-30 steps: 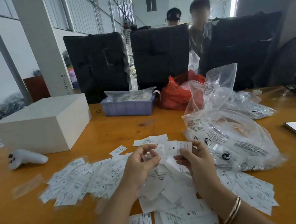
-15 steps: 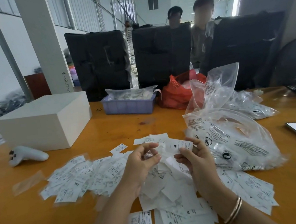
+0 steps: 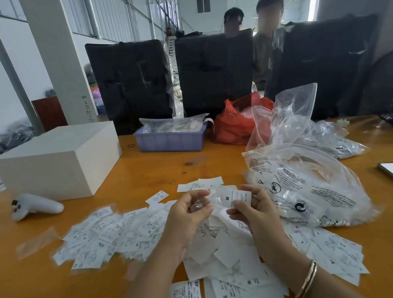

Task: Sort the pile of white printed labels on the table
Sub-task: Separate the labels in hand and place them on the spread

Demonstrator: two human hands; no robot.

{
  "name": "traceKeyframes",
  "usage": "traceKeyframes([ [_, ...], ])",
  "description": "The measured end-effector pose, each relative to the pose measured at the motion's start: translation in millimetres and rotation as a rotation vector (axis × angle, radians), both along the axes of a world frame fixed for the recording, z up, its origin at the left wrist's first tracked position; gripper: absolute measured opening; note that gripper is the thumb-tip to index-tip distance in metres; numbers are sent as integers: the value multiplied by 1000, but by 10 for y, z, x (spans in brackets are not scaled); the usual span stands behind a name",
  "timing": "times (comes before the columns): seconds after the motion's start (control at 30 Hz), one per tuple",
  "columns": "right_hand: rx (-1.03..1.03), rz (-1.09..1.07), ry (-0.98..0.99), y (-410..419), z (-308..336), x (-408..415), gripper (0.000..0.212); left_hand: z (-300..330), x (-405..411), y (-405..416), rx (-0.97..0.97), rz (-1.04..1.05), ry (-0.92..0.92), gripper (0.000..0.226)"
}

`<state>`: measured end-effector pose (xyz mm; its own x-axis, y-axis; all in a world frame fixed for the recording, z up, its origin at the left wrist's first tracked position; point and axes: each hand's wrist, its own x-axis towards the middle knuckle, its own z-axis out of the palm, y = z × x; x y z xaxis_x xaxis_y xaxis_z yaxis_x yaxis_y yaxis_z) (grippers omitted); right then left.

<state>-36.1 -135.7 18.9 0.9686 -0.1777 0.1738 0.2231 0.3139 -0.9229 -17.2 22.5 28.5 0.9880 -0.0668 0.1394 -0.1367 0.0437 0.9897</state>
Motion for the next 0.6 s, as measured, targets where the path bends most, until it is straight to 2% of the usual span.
traceKeyframes([
  [0.3, 177, -5, -2, -58, -2, 27, 30, -4, 7, 6, -32, -21, 40, 29],
  [0.6, -79, 31, -1, 0, -7, -3, 27, -37, 25, -2, 39, -16, 48, 26],
])
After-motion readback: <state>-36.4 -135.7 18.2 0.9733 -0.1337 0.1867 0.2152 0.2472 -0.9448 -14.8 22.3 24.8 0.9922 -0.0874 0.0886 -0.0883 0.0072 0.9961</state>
